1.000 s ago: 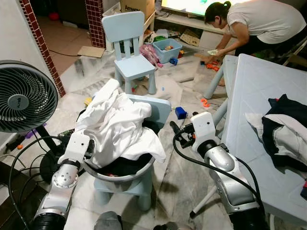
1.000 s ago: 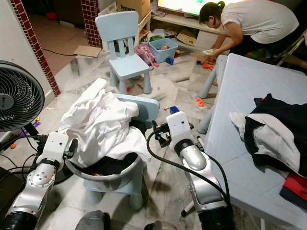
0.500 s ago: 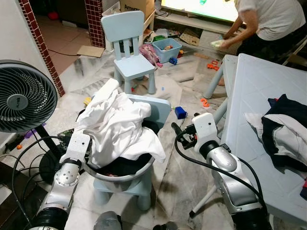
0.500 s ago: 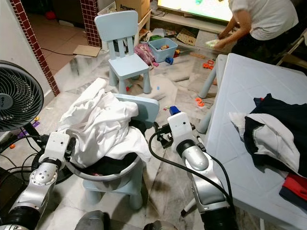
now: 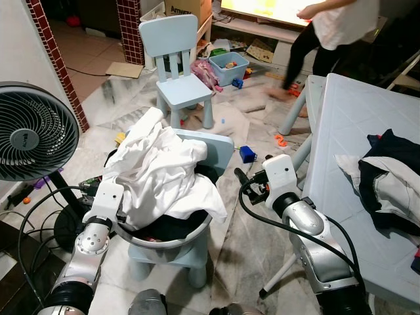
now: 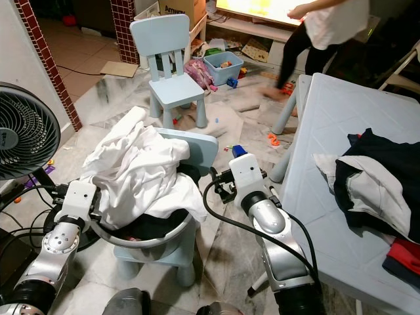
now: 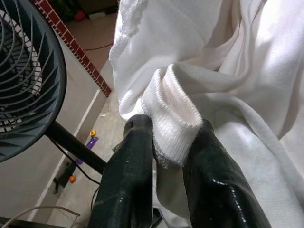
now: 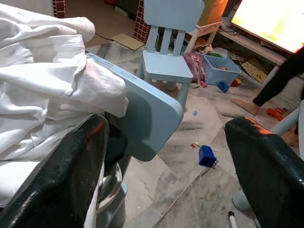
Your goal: Hang hanger
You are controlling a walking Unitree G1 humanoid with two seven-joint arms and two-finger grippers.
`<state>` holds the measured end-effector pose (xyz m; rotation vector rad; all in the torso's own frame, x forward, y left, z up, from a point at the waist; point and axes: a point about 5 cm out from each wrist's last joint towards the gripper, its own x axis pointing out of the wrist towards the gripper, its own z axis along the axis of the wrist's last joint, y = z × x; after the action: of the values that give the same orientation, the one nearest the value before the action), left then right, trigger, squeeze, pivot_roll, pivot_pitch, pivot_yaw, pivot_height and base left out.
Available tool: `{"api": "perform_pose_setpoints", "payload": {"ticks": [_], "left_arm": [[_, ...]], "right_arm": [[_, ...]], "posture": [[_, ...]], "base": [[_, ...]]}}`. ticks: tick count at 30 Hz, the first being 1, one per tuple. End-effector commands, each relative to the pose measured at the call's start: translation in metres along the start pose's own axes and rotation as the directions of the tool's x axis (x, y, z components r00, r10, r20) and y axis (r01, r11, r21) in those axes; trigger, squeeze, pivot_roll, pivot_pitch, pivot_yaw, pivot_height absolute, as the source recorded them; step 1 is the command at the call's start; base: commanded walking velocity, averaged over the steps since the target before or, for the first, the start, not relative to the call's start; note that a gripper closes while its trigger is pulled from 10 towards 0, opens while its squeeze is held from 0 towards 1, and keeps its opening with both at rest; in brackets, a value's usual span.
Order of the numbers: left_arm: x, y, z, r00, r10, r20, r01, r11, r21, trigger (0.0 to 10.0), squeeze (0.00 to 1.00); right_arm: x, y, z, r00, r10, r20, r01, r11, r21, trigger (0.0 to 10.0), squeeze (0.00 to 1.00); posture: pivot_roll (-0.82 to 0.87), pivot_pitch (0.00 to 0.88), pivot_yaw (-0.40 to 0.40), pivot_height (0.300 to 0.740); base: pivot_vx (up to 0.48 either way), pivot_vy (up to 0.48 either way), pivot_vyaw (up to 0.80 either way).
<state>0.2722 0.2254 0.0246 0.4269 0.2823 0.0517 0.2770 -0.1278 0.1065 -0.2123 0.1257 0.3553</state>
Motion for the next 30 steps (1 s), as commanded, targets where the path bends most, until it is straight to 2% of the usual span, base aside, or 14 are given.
{"api": "perform_pose_setpoints", "payload": {"ticks": [1,7,10,17,18,21,22,23,24,28,30], "left_arm": [[0.002,0.0,0.002,1.0,0.002,0.012,-0.003,1.0,0.008,0.0,0.0],[0.006,0.003,0.015,0.996,0.018,0.083,-0.018,1.0,-0.003,0.0,0.0],[0.009,0.004,0.023,0.993,0.033,0.11,-0.029,0.999,-0.037,0.0,0.0],[0.023,-0.002,0.063,0.973,0.028,0.228,-0.004,0.994,-0.105,0.0,0.0],[0.029,-0.007,0.083,0.96,0.018,0.28,0.018,0.992,-0.125,0.0,0.0],[0.036,-0.012,0.111,0.939,-0.003,0.343,0.052,0.989,-0.135,0.0,0.0],[0.041,-0.014,0.132,0.922,-0.014,0.387,0.077,0.986,-0.147,0.0,0.0],[0.041,-0.014,0.132,0.922,-0.014,0.387,0.077,0.986,-0.147,0.0,0.0],[0.044,-0.016,0.156,0.898,-0.028,0.44,0.108,0.982,-0.157,0.0,0.0],[0.044,-0.02,0.206,0.84,-0.076,0.538,0.212,0.957,-0.195,0.0,0.0],[0.037,-0.024,0.236,0.778,-0.102,0.62,0.287,0.935,-0.206,0.0,0.0]], "right_arm": [[0.001,-0.003,0.005,1.0,-0.011,0.02,0.011,1.0,-0.005,10.0,0.0],[0.004,-0.002,0.006,1.0,-0.015,0.025,0.015,1.0,-0.002,10.0,0.0],[0.007,0.001,0.005,1.0,-0.015,0.027,0.015,1.0,0.004,10.0,0.0],[0.015,0.005,0.001,0.999,-0.031,0.031,0.03,0.999,0.04,10.0,0.0],[0.017,0.002,-0.001,0.998,-0.049,0.029,0.048,0.997,0.056,10.0,0.0],[0.021,-0.001,-0.001,0.997,-0.069,0.027,0.067,0.995,0.068,10.0,0.0],[0.023,-0.004,0.003,0.996,-0.075,0.038,0.072,0.995,0.067,10.0,0.0],[0.023,-0.004,0.003,0.996,-0.075,0.038,0.072,0.995,0.067,10.0,0.0],[0.024,-0.008,0.009,0.995,-0.086,0.058,0.082,0.994,0.073,10.0,0.0],[0.027,-0.021,0.016,0.991,-0.117,0.071,0.113,0.992,0.06,10.0,0.0],[0.026,-0.029,0.02,0.987,-0.136,0.083,0.131,0.99,0.053,10.0,0.0]], "posture": [[0.01,0.028,-0.11,0.74],[0.02,0.011,-0.102,0.74],[0.02,0.0,-0.089,0.74],[0.03,0.0,-0.057,0.74],[0.04,0.0,-0.05,0.74],[0.04,0.0,-0.038,0.74],[0.03,0.0,-0.028,0.74],[0.03,0.0,-0.028,0.74],[0.03,0.0,-0.024,0.74],[0.01,0.0,0.0,0.74],[0.01,0.0,-0.001,0.74]], "base": [[0.0,0.0,0.0],[0.0,0.0,0.0],[0.0,0.0,0.0],[0.0,0.0,0.0],[0.0,0.0,0.0],[0.0,0.0,0.0],[0.0,0.0,0.0],[0.0,0.0,0.0],[0.0,0.0,0.0],[0.0,0.0,0.0],[0.0,0.0,0.0]]}}
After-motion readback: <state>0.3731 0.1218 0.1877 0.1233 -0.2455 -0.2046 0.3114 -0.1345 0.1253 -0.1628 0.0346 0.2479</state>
